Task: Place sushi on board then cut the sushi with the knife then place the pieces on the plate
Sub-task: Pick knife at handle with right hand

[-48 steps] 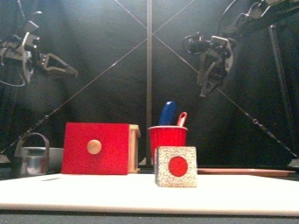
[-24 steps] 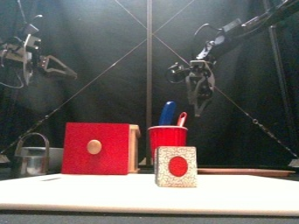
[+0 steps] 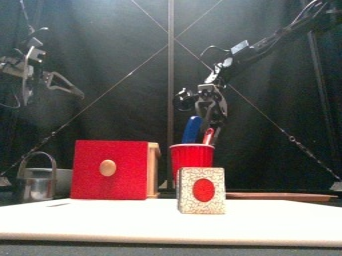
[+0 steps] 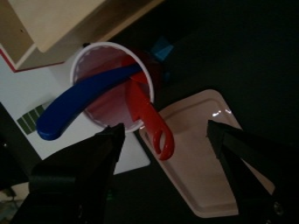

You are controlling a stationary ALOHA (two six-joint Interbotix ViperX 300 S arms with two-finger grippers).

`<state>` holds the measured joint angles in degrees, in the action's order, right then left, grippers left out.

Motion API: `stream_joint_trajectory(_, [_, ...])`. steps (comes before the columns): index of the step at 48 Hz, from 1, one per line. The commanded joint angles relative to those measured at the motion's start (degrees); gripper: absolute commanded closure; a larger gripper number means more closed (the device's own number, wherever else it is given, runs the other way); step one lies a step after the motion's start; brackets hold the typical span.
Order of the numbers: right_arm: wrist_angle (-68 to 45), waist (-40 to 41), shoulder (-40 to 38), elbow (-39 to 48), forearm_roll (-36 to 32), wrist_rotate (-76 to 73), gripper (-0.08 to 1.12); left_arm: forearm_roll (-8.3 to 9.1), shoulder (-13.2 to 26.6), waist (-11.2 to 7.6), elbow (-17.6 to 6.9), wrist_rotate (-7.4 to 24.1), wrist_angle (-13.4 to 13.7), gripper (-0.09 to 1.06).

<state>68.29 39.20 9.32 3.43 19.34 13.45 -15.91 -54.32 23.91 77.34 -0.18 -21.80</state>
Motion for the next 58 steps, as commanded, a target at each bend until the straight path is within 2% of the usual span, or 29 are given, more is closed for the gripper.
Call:
stream_joint_trajectory(1, [1.1, 0.3, -0.4, -1.8, 0.5, 0.1, 0.02, -0.09, 0.2, 0.09, -1.0, 0.1, -0.5, 0.90])
stream_joint_trajectory(16, [2.2, 0.3, 0.4, -2.5, 1.8, -0.8, 0.06, 0.00, 0.2, 0.88, -0.7, 0.2, -0.5, 0.90])
stream_joint_trajectory(28, [2.3, -0.1, 0.6, -2.4, 2.0, -1.2, 0.20, -0.09, 0.2, 1.23, -0.5, 0.2, -0.5, 0.90])
stream_joint_trajectory(47, [2.4, -0.4, 1.1, -2.5, 2.7, -1.4, 0.26, -0.18, 0.2, 1.58, 0.3, 0.0, -0.4, 0.90])
stream_joint_trajectory(58, [3.0, -0.6, 1.5, -2.8, 3.1, -1.4, 0.38, -0.18, 0.2, 2.29, 0.3, 0.0, -0.1, 0.90])
